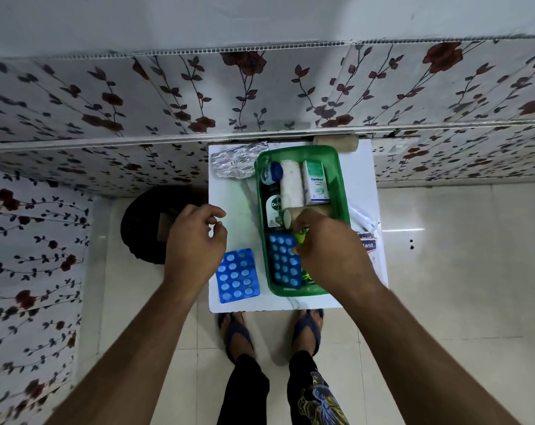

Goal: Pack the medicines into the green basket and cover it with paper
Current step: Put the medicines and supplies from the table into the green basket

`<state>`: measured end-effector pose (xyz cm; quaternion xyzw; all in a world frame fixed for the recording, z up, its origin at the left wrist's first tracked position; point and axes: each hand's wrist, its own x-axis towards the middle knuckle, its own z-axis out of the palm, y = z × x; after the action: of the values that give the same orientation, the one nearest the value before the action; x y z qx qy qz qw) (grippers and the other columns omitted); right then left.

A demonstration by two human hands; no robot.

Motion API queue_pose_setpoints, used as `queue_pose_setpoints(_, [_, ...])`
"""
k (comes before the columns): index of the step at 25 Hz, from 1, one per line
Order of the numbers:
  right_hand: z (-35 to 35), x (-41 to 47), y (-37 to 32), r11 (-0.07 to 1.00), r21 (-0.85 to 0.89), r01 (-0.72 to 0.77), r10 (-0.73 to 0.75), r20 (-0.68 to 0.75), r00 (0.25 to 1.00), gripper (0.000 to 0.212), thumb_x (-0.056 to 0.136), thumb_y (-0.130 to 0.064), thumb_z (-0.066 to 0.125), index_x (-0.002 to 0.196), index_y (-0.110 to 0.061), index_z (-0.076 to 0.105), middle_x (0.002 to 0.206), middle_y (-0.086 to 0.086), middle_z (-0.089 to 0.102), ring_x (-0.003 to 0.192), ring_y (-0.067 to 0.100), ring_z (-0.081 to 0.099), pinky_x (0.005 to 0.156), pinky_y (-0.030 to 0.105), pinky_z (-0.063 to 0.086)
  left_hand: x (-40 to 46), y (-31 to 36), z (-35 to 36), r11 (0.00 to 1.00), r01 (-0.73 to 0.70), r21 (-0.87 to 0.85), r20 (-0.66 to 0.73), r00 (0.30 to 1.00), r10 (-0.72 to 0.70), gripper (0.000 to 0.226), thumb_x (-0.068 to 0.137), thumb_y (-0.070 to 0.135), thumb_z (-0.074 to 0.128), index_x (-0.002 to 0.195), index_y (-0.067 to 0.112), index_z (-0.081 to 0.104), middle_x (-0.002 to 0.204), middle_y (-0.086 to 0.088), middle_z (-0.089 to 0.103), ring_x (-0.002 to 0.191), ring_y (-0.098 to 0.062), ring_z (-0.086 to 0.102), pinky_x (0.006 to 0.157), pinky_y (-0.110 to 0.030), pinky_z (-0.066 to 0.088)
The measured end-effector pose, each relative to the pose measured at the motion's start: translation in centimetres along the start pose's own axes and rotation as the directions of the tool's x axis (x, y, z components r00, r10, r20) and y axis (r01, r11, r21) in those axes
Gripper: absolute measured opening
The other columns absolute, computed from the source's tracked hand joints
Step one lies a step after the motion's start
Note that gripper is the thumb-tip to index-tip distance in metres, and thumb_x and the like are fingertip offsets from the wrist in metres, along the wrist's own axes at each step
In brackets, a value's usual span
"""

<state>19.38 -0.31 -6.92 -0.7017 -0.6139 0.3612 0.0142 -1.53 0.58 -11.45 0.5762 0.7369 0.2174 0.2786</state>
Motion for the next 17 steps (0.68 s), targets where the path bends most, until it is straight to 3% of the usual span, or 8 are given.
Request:
queue_pose_setpoints(4, [1.1,0.4,0.5,0.999,-0.047,-0.003,0.000,-0.049,0.999,0.024,0.084,-0.015,0.063,0.107,-0.022,0.065,0.094,0.007,0.074,0.088,0.032,0.066,0.068,0.033,0.051,-0.2,-0.5,0.3,1.000,0.008,0.004,0.024,1.000,-0.009,0.023,0.081,0.005,0.060,0.098,0.019,0.070,0.089,0.000,0.057,0.068,-0.007,0.053,0.071,-0.024,0.043])
queue_pose_setpoints(8, [0.7,0.7,1.1,0.998,0.055,-0.022,0.023,-0.012,1.000,0.019,0.081,-0.018,0.070,0.099,-0.023,0.068,0.094,0.003,0.076,0.088,0.028,0.069,0.075,0.036,0.056,-0.1,-1.4,0.3,1.000,0.010,0.015,0.097,0.995,-0.011,0.025,0.082,0.003,0.057,0.095,0.019,0.070,0.088,0.000,0.059,0.069,-0.007,0.055,0.070,-0.024,0.042])
queue_pose_setpoints(11, [-1.5,0.3,1.9,0.970,0.241,-0.032,0.067,-0.141,0.988,0.013,0.080,-0.023,0.075,0.091,-0.026,0.069,0.077,-0.005,0.072,0.070,0.013,0.069,0.065,0.031,0.057,-0.7,-2.9,0.3,0.998,0.028,0.048,0.257,0.966,-0.039,0.022,0.082,0.005,0.063,0.095,0.021,0.070,0.091,0.003,0.058,0.074,-0.007,0.057,0.071,-0.025,0.045])
queue_pose_setpoints(14, [-4.4,-0.2,3.8,0.890,0.455,-0.040,0.212,-0.334,0.919,0.002,0.086,-0.020,0.071,0.086,-0.022,0.070,0.076,-0.005,0.071,0.059,0.007,0.066,0.050,0.018,0.049,-1.4,-4.2,0.5,0.992,-0.004,0.123,0.352,0.935,-0.039,0.024,0.078,0.015,0.074,0.100,0.022,0.068,0.094,0.006,0.054,0.080,-0.007,0.056,0.075,-0.026,0.047])
queue_pose_setpoints(17, [-4.5,0.5,7.4,0.836,0.528,-0.147,0.373,-0.351,0.859,0.007,0.086,-0.018,0.066,0.081,-0.022,0.068,0.079,0.004,0.073,0.059,0.012,0.068,0.056,0.025,0.045,-1.7,-4.5,1.0,0.982,-0.015,0.186,0.371,0.927,-0.057,0.032,0.072,0.022,0.079,0.103,0.022,0.067,0.096,0.006,0.053,0.093,-0.017,0.058,0.079,-0.034,0.051])
